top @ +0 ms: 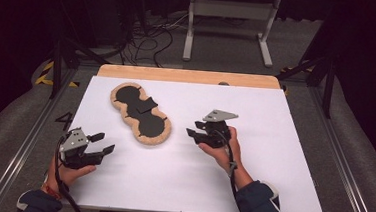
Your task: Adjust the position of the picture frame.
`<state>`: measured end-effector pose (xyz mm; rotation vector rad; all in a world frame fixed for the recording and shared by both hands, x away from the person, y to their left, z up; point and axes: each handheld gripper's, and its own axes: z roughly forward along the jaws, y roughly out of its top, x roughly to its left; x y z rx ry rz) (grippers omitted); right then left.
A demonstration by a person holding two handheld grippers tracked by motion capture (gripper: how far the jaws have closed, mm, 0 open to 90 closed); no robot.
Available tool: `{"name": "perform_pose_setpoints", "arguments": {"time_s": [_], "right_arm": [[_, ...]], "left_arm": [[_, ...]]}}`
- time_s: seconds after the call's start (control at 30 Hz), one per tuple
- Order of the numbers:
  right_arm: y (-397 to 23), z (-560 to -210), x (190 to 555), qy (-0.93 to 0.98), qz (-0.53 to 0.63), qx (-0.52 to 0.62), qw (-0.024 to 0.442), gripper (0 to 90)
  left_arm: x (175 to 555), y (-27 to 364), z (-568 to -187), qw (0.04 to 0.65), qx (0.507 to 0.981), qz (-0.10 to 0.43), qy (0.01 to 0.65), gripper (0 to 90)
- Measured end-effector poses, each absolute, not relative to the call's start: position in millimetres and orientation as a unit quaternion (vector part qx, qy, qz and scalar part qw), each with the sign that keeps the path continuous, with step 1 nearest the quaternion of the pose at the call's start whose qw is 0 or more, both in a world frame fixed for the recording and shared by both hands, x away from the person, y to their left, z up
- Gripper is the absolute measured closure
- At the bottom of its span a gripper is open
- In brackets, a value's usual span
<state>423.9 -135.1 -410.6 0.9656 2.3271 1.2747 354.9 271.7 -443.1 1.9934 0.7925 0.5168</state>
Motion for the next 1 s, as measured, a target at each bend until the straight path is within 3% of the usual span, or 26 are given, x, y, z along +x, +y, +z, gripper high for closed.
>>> {"name": "perform_pose_setpoints", "arguments": {"time_s": [0.03, 0.1, 0.13, 0.23, 0.33, 0.4, 0.5, 0.67, 1.0], "right_arm": [[-127, -410, 429, 0.813, 0.446, 0.341, 0.154, 51.2], [-116, -411, 437, 0.810, 0.453, 0.345, 0.142, 49.5], [-108, -413, 442, 0.811, 0.450, 0.349, 0.138, 48.3], [-96, -417, 450, 0.809, 0.452, 0.354, 0.126, 48.5], [-75, -424, 459, 0.819, 0.435, 0.348, 0.135, 53.3], [-65, -426, 463, 0.827, 0.424, 0.339, 0.147, 61.6], [-53, -427, 469, 0.833, 0.416, 0.327, 0.161, 55.9], [-52, -432, 477, 0.831, 0.404, 0.344, 0.168, 51.9], [-54, -442, 487, 0.827, 0.397, 0.369, 0.149, 55.0]], "left_arm": [[358, 270, -442, 0.451, 0.807, 0.209, 0.318, 48.9], [365, 265, -443, 0.454, 0.807, 0.199, 0.321, 51.5], [369, 262, -444, 0.451, 0.809, 0.199, 0.320, 57.1], [378, 256, -446, 0.439, 0.812, 0.199, 0.329, 59.3], [387, 249, -448, 0.426, 0.815, 0.205, 0.335, 67.0], [392, 248, -447, 0.429, 0.814, 0.208, 0.333, 73.0], [397, 250, -447, 0.428, 0.813, 0.211, 0.335, 83.5], [407, 248, -453, 0.410, 0.817, 0.219, 0.341, 86.3], [409, 253, -454, 0.420, 0.811, 0.218, 0.343, 83.0]]}}
